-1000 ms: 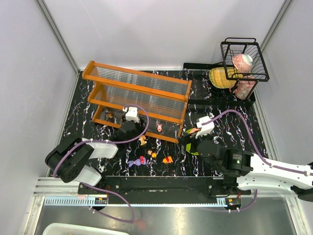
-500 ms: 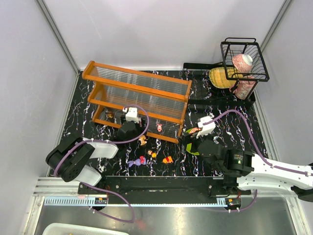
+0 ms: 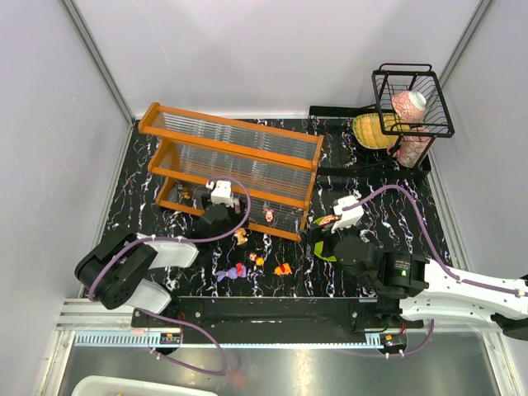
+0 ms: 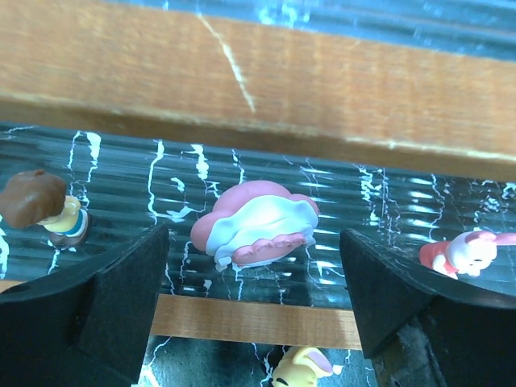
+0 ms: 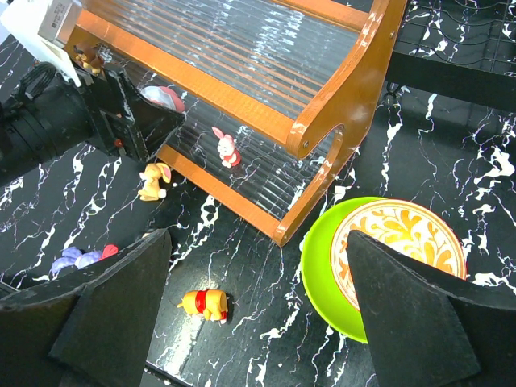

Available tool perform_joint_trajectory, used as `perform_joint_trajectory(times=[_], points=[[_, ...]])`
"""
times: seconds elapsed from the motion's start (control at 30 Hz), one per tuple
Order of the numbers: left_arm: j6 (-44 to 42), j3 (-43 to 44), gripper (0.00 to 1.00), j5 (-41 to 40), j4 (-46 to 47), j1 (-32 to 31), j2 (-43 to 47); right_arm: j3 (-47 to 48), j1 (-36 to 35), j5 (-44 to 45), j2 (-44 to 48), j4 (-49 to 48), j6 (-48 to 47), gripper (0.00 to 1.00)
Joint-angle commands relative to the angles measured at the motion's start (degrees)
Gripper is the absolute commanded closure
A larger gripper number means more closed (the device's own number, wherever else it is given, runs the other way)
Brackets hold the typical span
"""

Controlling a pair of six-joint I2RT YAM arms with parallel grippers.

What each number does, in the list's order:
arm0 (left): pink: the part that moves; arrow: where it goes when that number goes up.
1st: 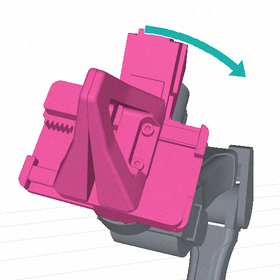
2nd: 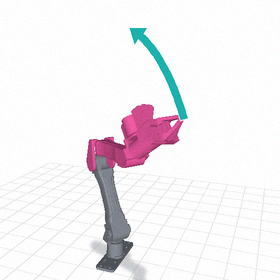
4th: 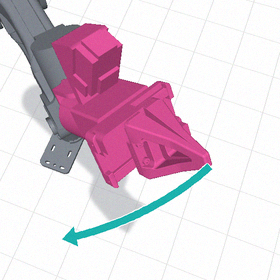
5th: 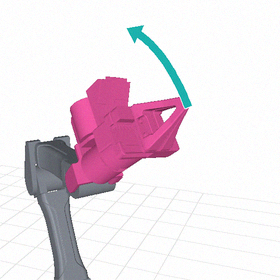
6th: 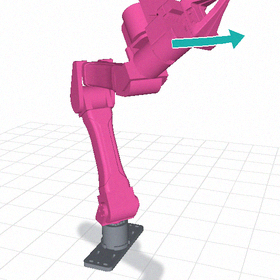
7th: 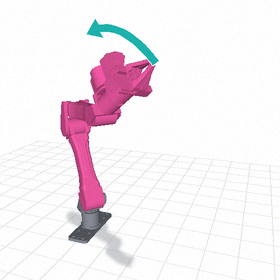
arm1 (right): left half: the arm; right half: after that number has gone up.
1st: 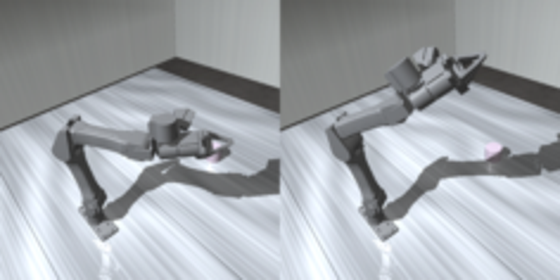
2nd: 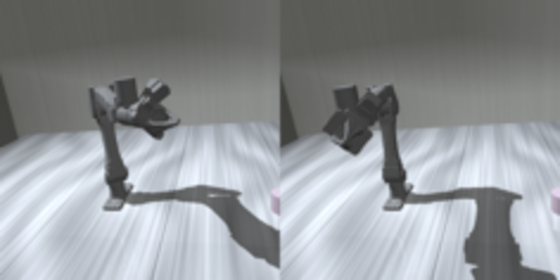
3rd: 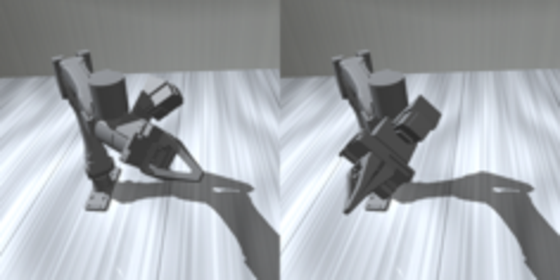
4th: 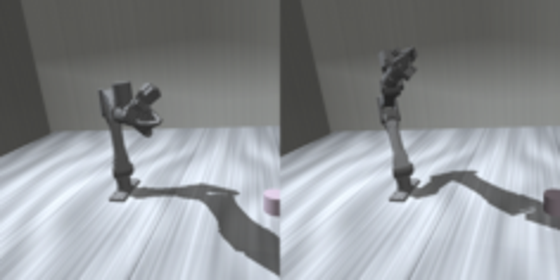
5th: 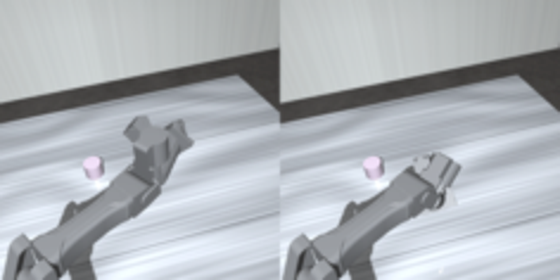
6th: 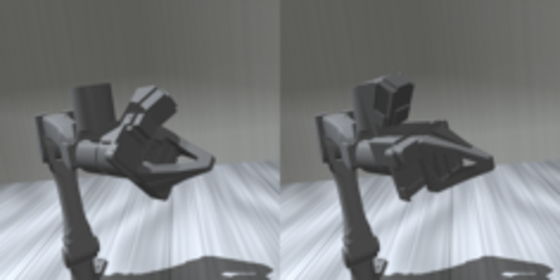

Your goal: Place and organize the plastic toys onto the shelf

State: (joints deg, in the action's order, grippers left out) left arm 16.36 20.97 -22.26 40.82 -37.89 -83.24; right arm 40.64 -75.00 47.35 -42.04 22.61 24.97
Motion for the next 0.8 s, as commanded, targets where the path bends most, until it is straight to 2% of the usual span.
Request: perform_joint_trajectory(times=[0.0, 0.23, 0.33, 0.57, 0.7, 0.77], points=[[-0.7, -0.3, 0.09, 0.0, 0.4, 0.3, 6.3, 1.4, 0.1, 1.4, 0.6, -1.1, 0.5, 0.04], [0.9, 0.1, 0.02, 0.2, -12.5, -1.0, 19.8, 2.1, 0.0, 0.6, 0.6, -1.3, -0.8, 0.03], [2.4, 0.3, 0.01, -2.9, -19.7, -4.3, 25.8, 2.6, 0.1, 0.0, 0.7, -1.0, -0.9, 0.03], [14.0, 2.8, 0.01, -6.7, -40.4, -9.6, 38.6, 3.3, 0.2, -1.8, -2.6, 0.8, 3.8, 0.03], [18.6, 4.5, 0.01, -8.7, -53.3, -10.1, 42.6, 2.7, 0.2, -5.7, -7.2, 1.1, 9.3, 0.04], [20.5, 5.0, 0.01, -9.4, -56.9, -10.2, 44.6, 1.6, 0.2, -6.6, -8.3, 0.9, 11.2, 0.04]])
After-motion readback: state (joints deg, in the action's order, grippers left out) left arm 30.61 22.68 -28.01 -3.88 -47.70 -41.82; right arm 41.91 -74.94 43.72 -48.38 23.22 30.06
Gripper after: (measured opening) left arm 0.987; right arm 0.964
